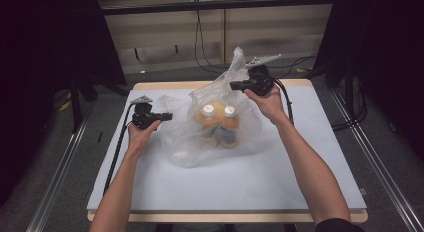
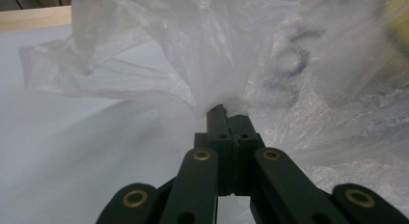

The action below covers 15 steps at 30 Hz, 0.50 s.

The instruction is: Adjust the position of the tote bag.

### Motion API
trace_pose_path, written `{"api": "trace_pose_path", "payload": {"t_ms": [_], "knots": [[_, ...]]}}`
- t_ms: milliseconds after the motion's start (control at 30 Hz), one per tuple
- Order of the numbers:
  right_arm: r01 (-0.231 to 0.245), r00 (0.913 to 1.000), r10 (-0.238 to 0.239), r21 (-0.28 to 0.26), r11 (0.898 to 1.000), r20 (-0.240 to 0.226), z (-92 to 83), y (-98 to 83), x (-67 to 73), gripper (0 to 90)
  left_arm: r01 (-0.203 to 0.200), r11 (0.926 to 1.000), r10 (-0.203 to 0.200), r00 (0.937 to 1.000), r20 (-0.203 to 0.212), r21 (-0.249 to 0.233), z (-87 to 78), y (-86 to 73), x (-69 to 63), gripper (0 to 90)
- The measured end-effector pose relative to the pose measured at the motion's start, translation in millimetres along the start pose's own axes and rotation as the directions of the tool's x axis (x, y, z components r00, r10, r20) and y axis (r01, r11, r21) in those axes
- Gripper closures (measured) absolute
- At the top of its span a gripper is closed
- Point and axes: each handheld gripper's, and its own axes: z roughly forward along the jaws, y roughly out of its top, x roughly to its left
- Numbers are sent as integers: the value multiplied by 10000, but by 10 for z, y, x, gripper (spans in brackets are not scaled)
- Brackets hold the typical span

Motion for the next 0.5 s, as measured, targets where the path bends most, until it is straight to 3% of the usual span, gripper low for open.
{"api": "trace_pose_path", "payload": {"t_ms": [167, 333, 500], "knots": [[24, 10000, -24, -16, 10000, -7, -24, -3, 14, 900, -169, 9996, 173, 9997, 185, -207, -42, 57, -72, 900], [-114, 9999, 112, -310, 9995, -71, -77, 3, 27, 900, -192, 9973, 220, 9990, 386, -708, -101, 98, -154, 900], [-250, 9996, 240, -732, 9970, -149, -210, 3, 13, 900, -388, 9905, 448, 9981, 430, -1317, -234, 196, -248, 900]]}}
